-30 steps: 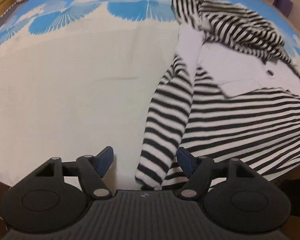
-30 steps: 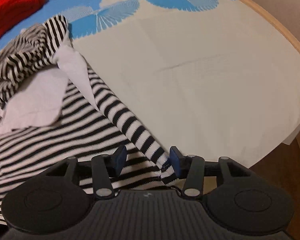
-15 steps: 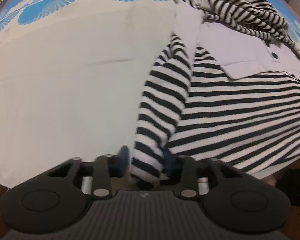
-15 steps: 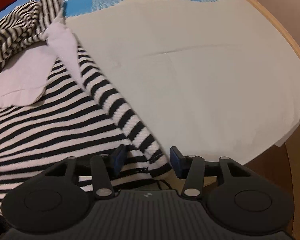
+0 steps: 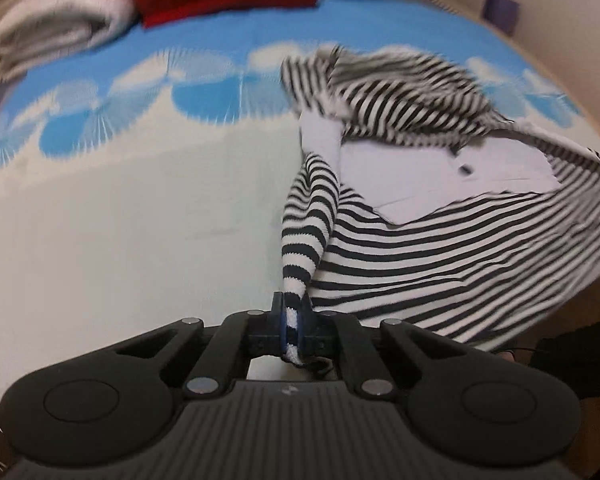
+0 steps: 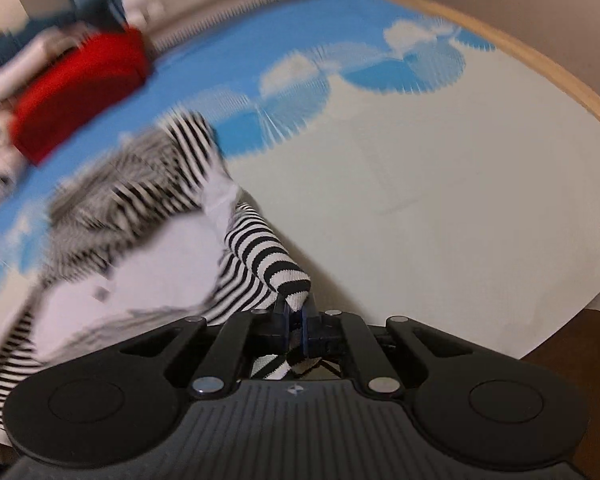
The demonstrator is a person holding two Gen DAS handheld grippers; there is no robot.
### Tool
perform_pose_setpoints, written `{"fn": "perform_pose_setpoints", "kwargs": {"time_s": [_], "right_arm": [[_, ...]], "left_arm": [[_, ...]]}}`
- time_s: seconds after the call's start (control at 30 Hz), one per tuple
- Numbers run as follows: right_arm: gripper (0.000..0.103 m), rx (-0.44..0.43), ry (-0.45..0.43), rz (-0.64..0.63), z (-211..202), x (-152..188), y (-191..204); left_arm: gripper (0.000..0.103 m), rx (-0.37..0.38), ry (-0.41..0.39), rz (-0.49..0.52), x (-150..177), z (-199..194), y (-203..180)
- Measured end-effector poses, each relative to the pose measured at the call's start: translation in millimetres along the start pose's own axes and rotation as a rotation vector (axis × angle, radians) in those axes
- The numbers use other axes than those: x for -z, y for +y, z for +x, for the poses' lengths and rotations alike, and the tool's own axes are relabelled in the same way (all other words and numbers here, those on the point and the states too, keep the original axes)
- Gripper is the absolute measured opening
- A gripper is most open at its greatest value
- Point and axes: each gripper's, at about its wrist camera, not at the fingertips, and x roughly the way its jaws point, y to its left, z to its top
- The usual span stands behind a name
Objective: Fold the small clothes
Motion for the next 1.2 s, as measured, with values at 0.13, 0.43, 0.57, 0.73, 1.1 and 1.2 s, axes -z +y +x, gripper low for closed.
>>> {"fn": "perform_pose_setpoints", "kwargs": {"time_s": [0.13, 0.43, 0.57, 0.73, 1.1, 1.2], "right_arm": [[0.004, -0.093, -0.052, 0.04, -53.7, 8.6, -9.1], [0.004, -0.149, -0.071, 0.146, -135.1, 28.4, -36.9], [0.004, -0.104, -0.04, 0.14, -102.2, 9.2, -27.3], [0.004, -0.042, -0.009, 0.135, -28.8, -37.5, -11.4], [0.004, 0.055, -0.021, 0.242, 138.9, -124.4, 14.9], [0.004, 0.074, -0.003, 0.261, 170.2, -131.4, 14.6]], "left_arm": [[0.004, 0.007, -0.065, 0.023, 8.6, -49.4, 4.0], [0.004, -0.038, -0.147, 0.016, 31.0, -124.9, 35.7], [0.004, -0.073, -0.128, 0.01, -1.9, -85.7, 49.3], [0.004, -0.106, -0.084, -0.021, -63.6, -2.3, 71.4], [0.005, -0.118, 0.023, -0.147, -153.1, 158.9, 112.4], [0.005, -0.072, 0.02, -0.256, -161.7, 170.2, 128.4]]}}
